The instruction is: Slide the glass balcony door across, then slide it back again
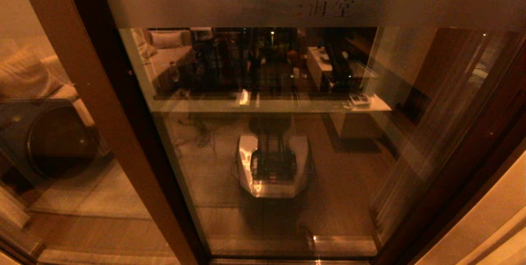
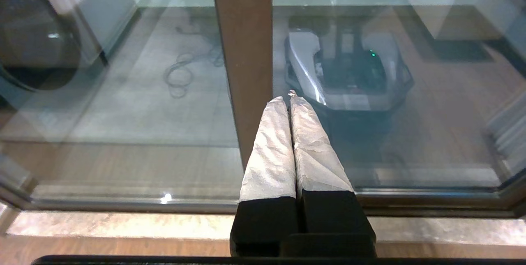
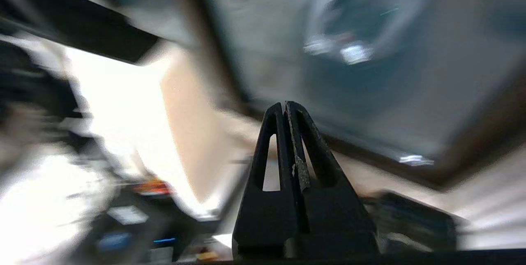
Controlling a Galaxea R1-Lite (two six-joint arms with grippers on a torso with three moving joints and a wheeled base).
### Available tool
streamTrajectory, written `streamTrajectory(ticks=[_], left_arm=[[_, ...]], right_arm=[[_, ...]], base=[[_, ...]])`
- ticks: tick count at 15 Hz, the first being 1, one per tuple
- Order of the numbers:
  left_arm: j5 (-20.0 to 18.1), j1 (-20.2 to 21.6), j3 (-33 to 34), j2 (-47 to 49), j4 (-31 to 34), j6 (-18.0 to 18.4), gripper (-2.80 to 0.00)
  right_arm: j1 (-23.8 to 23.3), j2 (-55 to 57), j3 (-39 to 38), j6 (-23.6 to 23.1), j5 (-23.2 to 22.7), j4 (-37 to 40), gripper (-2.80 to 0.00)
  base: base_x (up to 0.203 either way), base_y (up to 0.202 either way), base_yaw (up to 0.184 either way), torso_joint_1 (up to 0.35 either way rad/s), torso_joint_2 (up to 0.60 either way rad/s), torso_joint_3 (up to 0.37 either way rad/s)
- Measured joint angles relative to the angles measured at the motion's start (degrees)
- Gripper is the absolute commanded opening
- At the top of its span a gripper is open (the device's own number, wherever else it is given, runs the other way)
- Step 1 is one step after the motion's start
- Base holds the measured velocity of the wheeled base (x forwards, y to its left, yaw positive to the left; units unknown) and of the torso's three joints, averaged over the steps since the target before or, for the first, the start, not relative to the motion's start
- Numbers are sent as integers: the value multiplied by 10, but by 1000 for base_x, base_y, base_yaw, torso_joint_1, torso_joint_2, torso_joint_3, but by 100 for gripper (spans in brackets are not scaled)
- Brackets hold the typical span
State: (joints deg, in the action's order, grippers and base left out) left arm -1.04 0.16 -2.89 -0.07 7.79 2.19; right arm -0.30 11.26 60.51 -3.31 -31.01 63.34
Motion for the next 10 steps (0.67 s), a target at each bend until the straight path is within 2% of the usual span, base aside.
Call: streamTrajectory(ticks=[2, 4, 7, 9, 10], left_arm=[[0, 0, 0, 0, 0, 0, -280], [0, 0, 0, 0, 0, 0, -280], [0, 0, 0, 0, 0, 0, -280], [0, 0, 0, 0, 0, -1, -280], [0, 0, 0, 0, 0, 0, -280]], right_arm=[[-1, -26, -68, -57, 60, -39, -280], [0, -52, -180, -78, 111, -124, -280], [0, -84, -399, -95, 205, -323, -280], [1, -96, -529, -99, 247, -478, -280], [1, -101, -566, -91, 257, -540, -280]], base=[[0, 0, 0, 0, 0, 0], [0, 0, 0, 0, 0, 0], [0, 0, 0, 0, 0, 0], [0, 0, 0, 0, 0, 0], [0, 0, 0, 0, 0, 0]])
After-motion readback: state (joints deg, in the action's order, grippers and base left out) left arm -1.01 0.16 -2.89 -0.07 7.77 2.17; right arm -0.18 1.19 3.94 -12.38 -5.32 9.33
